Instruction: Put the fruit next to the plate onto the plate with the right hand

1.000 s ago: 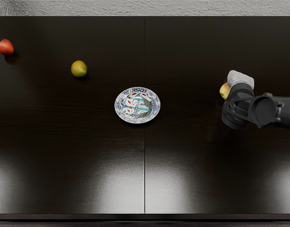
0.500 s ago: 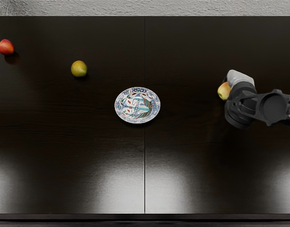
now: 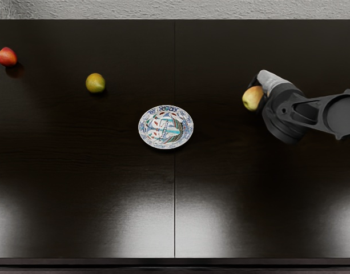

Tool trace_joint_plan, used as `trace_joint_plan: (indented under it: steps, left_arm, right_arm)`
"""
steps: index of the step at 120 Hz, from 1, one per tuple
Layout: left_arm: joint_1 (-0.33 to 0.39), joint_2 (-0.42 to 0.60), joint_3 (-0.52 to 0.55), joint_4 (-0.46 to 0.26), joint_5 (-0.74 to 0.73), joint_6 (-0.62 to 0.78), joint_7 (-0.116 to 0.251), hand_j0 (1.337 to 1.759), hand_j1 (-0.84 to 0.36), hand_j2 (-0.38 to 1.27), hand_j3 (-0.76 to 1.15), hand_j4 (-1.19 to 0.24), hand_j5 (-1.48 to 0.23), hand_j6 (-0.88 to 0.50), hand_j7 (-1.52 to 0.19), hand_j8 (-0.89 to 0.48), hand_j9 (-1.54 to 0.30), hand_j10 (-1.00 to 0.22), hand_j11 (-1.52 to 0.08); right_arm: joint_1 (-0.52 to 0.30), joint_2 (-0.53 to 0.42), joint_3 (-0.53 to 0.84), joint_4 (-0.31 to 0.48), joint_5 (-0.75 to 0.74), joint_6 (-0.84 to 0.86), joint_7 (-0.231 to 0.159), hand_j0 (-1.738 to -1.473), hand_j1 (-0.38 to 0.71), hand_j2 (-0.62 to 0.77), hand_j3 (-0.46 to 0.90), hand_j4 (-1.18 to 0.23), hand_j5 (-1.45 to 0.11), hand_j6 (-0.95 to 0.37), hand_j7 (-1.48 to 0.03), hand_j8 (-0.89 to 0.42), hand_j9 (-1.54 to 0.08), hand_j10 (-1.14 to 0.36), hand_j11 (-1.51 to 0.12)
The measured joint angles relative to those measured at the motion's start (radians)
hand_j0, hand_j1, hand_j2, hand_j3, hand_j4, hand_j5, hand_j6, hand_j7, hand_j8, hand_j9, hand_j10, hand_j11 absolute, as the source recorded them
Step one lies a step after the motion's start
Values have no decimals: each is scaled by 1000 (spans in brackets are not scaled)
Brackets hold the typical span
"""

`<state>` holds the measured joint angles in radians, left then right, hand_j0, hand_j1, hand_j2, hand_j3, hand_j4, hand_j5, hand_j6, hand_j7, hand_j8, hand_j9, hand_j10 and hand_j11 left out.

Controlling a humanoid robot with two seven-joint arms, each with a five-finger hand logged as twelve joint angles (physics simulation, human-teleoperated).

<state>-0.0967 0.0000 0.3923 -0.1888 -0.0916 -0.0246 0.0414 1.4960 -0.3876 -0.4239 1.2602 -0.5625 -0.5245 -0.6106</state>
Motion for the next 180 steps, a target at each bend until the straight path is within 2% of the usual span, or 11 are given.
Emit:
trace_joint_plan:
  steps: [40,107,162,168,180]
  left_arm:
    - [5,0,-1,4,0,0,0,1658,71,46,0,-232,-301,-232,-301,-232,-301,-232,-301]
    - [5,0,2,6,0,0,0,1658,71,46,0,-232,-301,-232,-301,-232,-301,-232,-301]
    - [5,0,2,6,0,0,0,1658,71,46,0,-232,-301,-232,-301,-232,-301,-232,-301]
    - [5,0,2,6,0,0,0,1658,71,46,0,-232,-301,-232,-301,-232,-301,-232,-301]
    - [5,0,2,6,1,0,0,1658,71,47,0,-232,-301,-232,-301,-232,-301,-232,-301]
  right_arm:
    - [32,44,51,52,12,1,0,-1653,166,-18,0,-442,-744,-327,-720,-409,-738,-538,-739]
    - [71,148,149,53,32,38,-1,-1652,184,-44,0,-398,-781,-287,-749,-370,-771,-559,-771]
    - [124,315,163,-13,87,47,0,-1654,198,39,2,-399,-869,-270,-816,-360,-860,-593,-862]
    - [121,333,163,-29,87,48,0,-1654,193,61,1,-427,-876,-271,-820,-357,-874,-589,-878]
    - [114,361,162,-61,86,51,1,-1651,136,14,0,-458,-874,-325,-826,-411,-882,-591,-887]
